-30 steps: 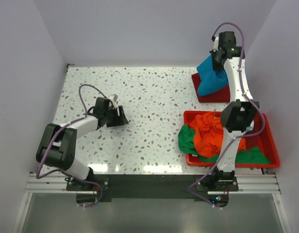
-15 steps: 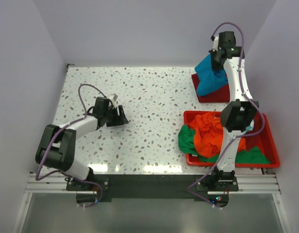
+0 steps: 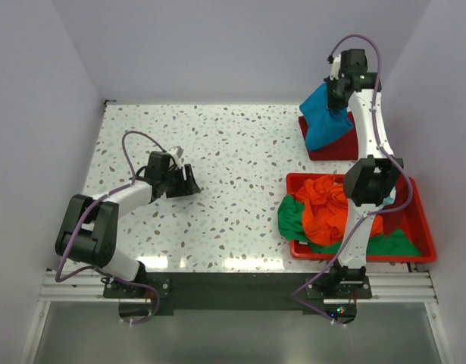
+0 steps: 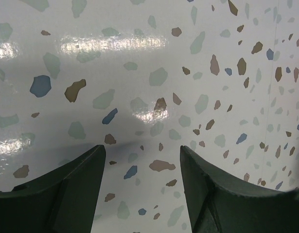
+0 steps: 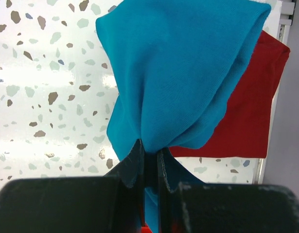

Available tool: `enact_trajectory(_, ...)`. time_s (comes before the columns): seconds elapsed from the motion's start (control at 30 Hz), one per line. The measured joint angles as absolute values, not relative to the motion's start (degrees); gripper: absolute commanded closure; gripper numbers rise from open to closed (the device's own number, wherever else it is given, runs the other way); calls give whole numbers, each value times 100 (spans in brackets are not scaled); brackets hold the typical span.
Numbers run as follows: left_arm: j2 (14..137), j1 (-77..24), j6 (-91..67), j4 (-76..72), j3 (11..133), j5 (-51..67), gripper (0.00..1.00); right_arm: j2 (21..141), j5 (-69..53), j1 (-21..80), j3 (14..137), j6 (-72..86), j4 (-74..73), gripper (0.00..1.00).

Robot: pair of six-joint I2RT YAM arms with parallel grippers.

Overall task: Fold and stack the t-shirts
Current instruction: Neatly place the folded tshirt to the corner

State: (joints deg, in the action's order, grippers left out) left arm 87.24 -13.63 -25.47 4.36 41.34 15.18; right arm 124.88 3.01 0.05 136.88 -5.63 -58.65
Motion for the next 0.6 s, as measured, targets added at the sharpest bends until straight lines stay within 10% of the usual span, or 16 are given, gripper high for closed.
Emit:
enact_trajectory(0.3, 8724, -1363, -2547, 436, 4134, 1522, 32, 12488, 611, 10, 13644, -558, -5863, 98)
enact_trajectory(0.47, 8724, -1363, -2545, 436, 4134, 1525, 29, 12488, 1389, 38, 13559, -578, -5828, 6)
enact_trajectory(0.6, 8724, -1363, -2545, 438, 4134, 1525, 26, 12488, 2303, 169, 13445, -639, -5706, 1)
